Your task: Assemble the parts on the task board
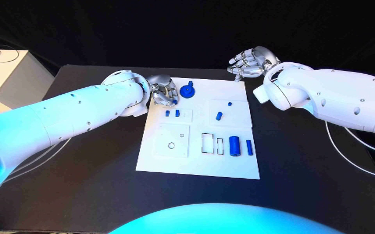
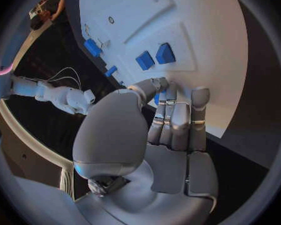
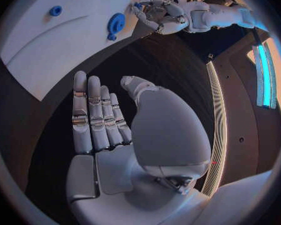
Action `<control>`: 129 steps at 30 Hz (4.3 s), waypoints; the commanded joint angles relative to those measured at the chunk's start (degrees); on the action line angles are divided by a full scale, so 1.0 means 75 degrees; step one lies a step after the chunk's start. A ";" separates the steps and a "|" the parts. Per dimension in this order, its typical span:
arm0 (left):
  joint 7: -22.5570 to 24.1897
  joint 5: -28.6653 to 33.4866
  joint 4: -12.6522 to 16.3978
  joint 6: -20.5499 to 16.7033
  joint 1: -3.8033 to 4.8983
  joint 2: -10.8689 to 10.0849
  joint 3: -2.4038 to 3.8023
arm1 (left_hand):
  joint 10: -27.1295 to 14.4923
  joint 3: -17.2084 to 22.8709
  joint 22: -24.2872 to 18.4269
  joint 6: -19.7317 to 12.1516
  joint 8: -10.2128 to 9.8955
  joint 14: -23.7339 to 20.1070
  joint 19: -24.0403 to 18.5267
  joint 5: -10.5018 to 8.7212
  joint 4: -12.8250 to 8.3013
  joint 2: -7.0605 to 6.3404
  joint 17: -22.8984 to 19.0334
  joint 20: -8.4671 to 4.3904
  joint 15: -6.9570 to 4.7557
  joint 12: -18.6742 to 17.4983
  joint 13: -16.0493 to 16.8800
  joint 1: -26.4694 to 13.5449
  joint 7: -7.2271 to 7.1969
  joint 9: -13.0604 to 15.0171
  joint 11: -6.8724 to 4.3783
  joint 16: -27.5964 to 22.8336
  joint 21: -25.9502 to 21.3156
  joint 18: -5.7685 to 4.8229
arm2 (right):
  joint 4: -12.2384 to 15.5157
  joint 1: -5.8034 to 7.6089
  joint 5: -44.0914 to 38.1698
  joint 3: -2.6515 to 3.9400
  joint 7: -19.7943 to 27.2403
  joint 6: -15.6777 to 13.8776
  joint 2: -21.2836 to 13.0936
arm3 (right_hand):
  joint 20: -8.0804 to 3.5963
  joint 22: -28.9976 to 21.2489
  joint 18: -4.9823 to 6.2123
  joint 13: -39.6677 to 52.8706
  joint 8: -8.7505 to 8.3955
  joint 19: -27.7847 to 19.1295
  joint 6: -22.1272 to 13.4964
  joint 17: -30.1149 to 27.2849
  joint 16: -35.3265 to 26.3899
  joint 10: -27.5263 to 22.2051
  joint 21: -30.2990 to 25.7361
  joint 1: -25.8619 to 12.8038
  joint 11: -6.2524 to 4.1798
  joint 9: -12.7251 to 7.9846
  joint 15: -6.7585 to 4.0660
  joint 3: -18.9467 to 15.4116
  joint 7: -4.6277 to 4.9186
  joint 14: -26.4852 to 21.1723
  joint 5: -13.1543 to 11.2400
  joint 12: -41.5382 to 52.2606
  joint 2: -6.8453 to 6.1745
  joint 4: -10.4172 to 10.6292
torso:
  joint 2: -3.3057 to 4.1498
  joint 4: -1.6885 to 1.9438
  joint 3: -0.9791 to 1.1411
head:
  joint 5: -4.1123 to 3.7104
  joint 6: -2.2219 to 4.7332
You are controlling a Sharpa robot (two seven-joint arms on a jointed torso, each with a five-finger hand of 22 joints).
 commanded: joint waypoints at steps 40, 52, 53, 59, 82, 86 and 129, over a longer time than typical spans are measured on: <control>0.0369 0.2191 0.0062 -0.0973 0.0014 -0.0641 0.0162 | -0.0827 0.0393 -0.0954 -0.0505 -0.0416 -0.1412 -0.0978 0.0025 -0.0171 -0.0074 -0.2038 0.0112 0.0153 0.0493 0.0309 0.0136 0.0202 -0.0236 0.0231 -0.0654 -0.0546 0.0130 | -0.0021 -0.0022 -0.1383 0.0000 0.0301 0.0994 -0.0191 | -0.0648 0.1435 0.0030 -0.0422 -0.0054 0.0598 0.1001 -0.0053 0.0273 0.1293 0.1648 0.0631 -0.0415 -0.0202 -0.0511 0.0554 -0.0205 0.1583 -0.0678 -0.0594 0.0211 -0.1073 | -0.0030 -0.0006 0.0010 | -0.0048 0.0115; 0.2656 0.5702 0.0850 -0.0963 0.0001 -0.1593 0.0248 | -0.1226 0.0318 -0.1105 -0.0553 -0.0310 -0.2523 -0.1516 -0.0012 -0.0082 0.0004 -0.3456 0.0230 0.0285 0.0273 0.0071 -0.0008 0.0301 -0.0269 0.0380 -0.1707 -0.0885 0.0131 | 0.0384 -0.0196 -0.4437 -0.0056 0.0080 0.1055 -0.0678 | -0.0747 0.3097 -0.0092 -0.0369 -0.0341 0.1357 0.1482 0.1031 0.1827 0.2048 0.3781 0.0287 -0.0597 -0.0308 -0.0659 0.0879 -0.0369 0.2804 -0.1071 -0.1373 0.0103 -0.1183 | -0.0014 -0.0031 -0.0029 | -0.0426 0.0337; 0.2939 0.5953 0.0970 -0.0897 -0.0013 -0.1681 0.0249 | -0.1228 0.0266 -0.1138 -0.0557 -0.0291 -0.2555 -0.1553 -0.0018 -0.0044 0.0009 -0.3485 0.0247 0.0296 0.0243 0.0038 -0.0049 0.0300 -0.0267 0.0387 -0.1766 -0.0941 0.0129 | 0.0450 -0.0229 -0.4708 -0.0064 0.0015 0.0987 -0.0723 | -0.0746 0.3113 -0.0094 -0.0369 -0.0349 0.1368 0.1478 0.1042 0.1845 0.2051 0.3804 0.0266 -0.0595 -0.0310 -0.0657 0.0881 -0.0370 0.2807 -0.1090 -0.1389 0.0091 -0.1169 | -0.0017 -0.0035 -0.0034 | -0.0472 0.0350; 0.4032 0.7035 0.1715 -0.0707 -0.0218 -0.2117 0.0253 | -0.1035 -0.0213 -0.1439 -0.0574 -0.0172 -0.2563 -0.1536 -0.0036 0.0353 0.0015 -0.3508 0.0310 0.0313 0.0152 -0.0100 -0.0393 0.0251 -0.0237 0.0351 -0.1829 -0.1388 0.0128 | 0.0780 -0.0368 -0.5961 -0.0099 -0.0445 0.0707 -0.0904 | -0.0656 0.2897 -0.0052 -0.0408 -0.0583 0.1231 0.1243 0.0981 0.1835 0.1665 0.3406 -0.0042 -0.0515 -0.0363 -0.0590 0.0932 -0.0359 0.2601 -0.1369 -0.1810 -0.0180 -0.0899 | -0.0041 -0.0022 -0.0040 | -0.0598 0.0383; 0.4545 0.7919 0.2800 -0.0635 -0.0475 -0.2813 0.0253 | -0.0556 -0.0411 -0.1699 -0.0374 -0.0026 -0.2602 -0.1330 -0.0013 0.0488 0.0022 -0.3496 0.0216 0.0201 -0.0031 -0.0271 -0.0300 0.0118 -0.0202 0.0206 -0.1871 -0.1744 0.0127 | 0.0713 -0.0992 -0.7680 -0.0165 -0.1359 0.0540 -0.0452 | -0.0645 0.4010 -0.0329 -0.0317 -0.0542 0.1980 0.1646 0.2673 0.3357 0.2023 0.5172 -0.0005 -0.0551 -0.0234 -0.0600 0.1087 -0.0375 0.3170 -0.1373 -0.1899 -0.0353 -0.0592 | -0.0033 -0.0025 -0.0065 | -0.0649 0.0348; 0.4525 0.7928 0.2815 -0.0654 -0.0477 -0.2829 0.0253 | -0.0554 -0.0413 -0.1701 -0.0376 -0.0028 -0.2601 -0.1328 -0.0013 0.0489 0.0021 -0.3496 0.0215 0.0202 -0.0036 -0.0273 -0.0299 0.0122 -0.0203 0.0209 -0.1872 -0.1747 0.0127 | 0.0652 -0.1033 -0.7708 -0.0167 -0.1397 0.0613 -0.0369 | -0.0647 0.4106 -0.0350 -0.0313 -0.0522 0.2035 0.1708 0.2794 0.3462 0.2078 0.5315 0.0007 -0.0568 -0.0212 -0.0616 0.1117 -0.0389 0.3208 -0.1325 -0.1907 -0.0342 -0.0577 | -0.0038 -0.0016 -0.0064 | -0.0640 0.0331; 0.4173 0.7935 0.2862 -0.0468 -0.0477 -0.2838 0.0253 | -0.0562 -0.0417 -0.1729 -0.0405 -0.0060 -0.2585 -0.1275 -0.0004 0.0499 0.0025 -0.3494 0.0210 0.0220 -0.0124 -0.0319 -0.0266 0.0157 -0.0218 0.0242 -0.1873 -0.1780 0.0122 | 0.0291 -0.1319 -0.8491 -0.0200 -0.2072 0.0878 0.0173 | -0.0876 0.5278 -0.0592 -0.0067 -0.0140 0.2475 0.2415 0.4059 0.4413 0.3008 0.6961 0.0357 -0.0858 0.0262 -0.0894 0.1659 -0.0643 0.3569 -0.1114 -0.2060 0.0119 -0.1149 | -0.0047 -0.0053 -0.0053 | -0.0608 0.0245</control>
